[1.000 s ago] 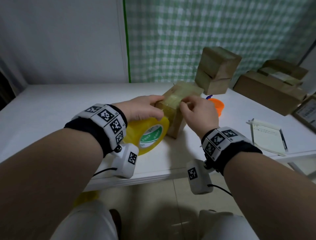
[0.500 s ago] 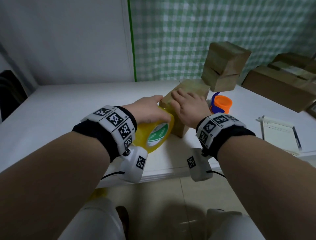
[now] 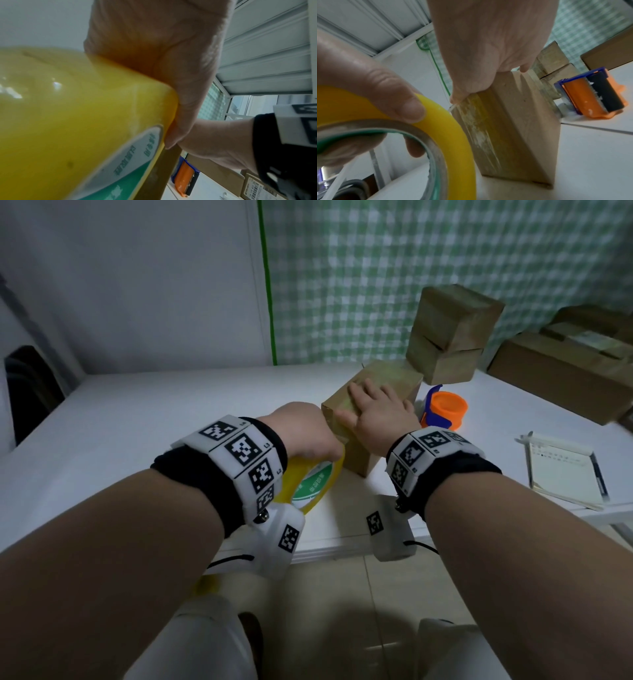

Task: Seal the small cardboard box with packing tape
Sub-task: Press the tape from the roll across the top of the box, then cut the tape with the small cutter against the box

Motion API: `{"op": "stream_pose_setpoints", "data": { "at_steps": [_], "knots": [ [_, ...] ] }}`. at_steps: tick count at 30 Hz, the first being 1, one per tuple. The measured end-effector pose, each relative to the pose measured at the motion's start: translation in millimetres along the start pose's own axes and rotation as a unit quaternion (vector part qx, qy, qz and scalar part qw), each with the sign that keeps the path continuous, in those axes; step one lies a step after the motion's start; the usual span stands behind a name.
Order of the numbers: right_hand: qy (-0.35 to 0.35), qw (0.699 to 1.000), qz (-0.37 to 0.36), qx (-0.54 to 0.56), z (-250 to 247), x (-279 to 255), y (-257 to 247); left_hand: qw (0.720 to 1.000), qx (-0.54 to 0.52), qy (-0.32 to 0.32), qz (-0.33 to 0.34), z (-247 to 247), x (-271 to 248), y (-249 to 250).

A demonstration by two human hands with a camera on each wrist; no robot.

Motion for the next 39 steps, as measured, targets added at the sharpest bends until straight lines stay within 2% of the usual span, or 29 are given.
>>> {"op": "stream_pose_setpoints", "data": {
  "at_steps": [7, 10, 12, 13, 15, 16, 18, 22, 25, 28, 34, 39],
  "knots": [
    [0.002, 1.000, 0.003, 0.019, 2.4, 3.3, 1.0, 1.000, -0.025, 0.001, -0.004, 1.5, -2.9, -1.8],
    [0.010, 0.998, -0.031, 0.060, -1.6, -1.8, 3.3, 0.999, -0.040, 0.023, 0.015, 1.1, -6.1, 1.3],
    [0.053, 0.988, -0.032, 0.142, -11.7, -11.1, 13.3, 0.999, -0.040, 0.026, 0.017, 1.7, -6.2, 3.8],
    [0.098, 0.979, -0.013, 0.178, -18.4, -17.5, 22.6, 0.999, -0.036, 0.025, 0.014, 2.4, -5.9, 4.6],
    [0.189, 0.964, 0.044, 0.180, -28.0, -32.1, 44.8, 0.999, -0.029, 0.024, 0.004, 3.5, -4.5, 5.4],
    [0.207, 0.962, 0.070, 0.162, -29.2, -38.6, 55.3, 0.999, -0.028, 0.024, -0.001, 3.7, -3.7, 5.7],
    [0.186, 0.966, 0.113, 0.138, -24.8, -47.8, 74.3, 0.999, -0.034, 0.026, -0.009, 4.1, -1.6, 6.7],
    [0.009, 0.985, 0.169, 0.043, 1.8, -55.9, 100.6, 0.999, -0.034, 0.028, -0.022, 5.5, 1.9, 8.2],
    [-0.059, 0.979, 0.192, -0.026, 19.1, -59.3, 111.8, 0.999, -0.036, 0.028, -0.029, 6.5, 3.1, 9.6],
    [-0.076, 0.974, 0.209, -0.037, 25.2, -60.8, 114.4, 0.998, -0.038, 0.030, -0.035, 6.7, 4.8, 9.7],
    [-0.084, 0.976, 0.197, -0.033, 24.5, -60.4, 112.3, 0.998, -0.039, 0.029, -0.039, 8.0, 7.7, 9.3],
    [-0.080, 0.960, 0.264, -0.055, 23.3, -65.8, 119.3, 0.998, -0.040, 0.025, -0.039, 8.2, 8.6, 8.3]
  ]
}}
Point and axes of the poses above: each hand's wrist, its own x-axis towards the middle knuckle, its own z-axis out of the palm, y = z × x, the point moved 4 cm from there along x, towards the middle knuckle, and after that the axes turned 6 degrees about -x, right-handed, at the moved point
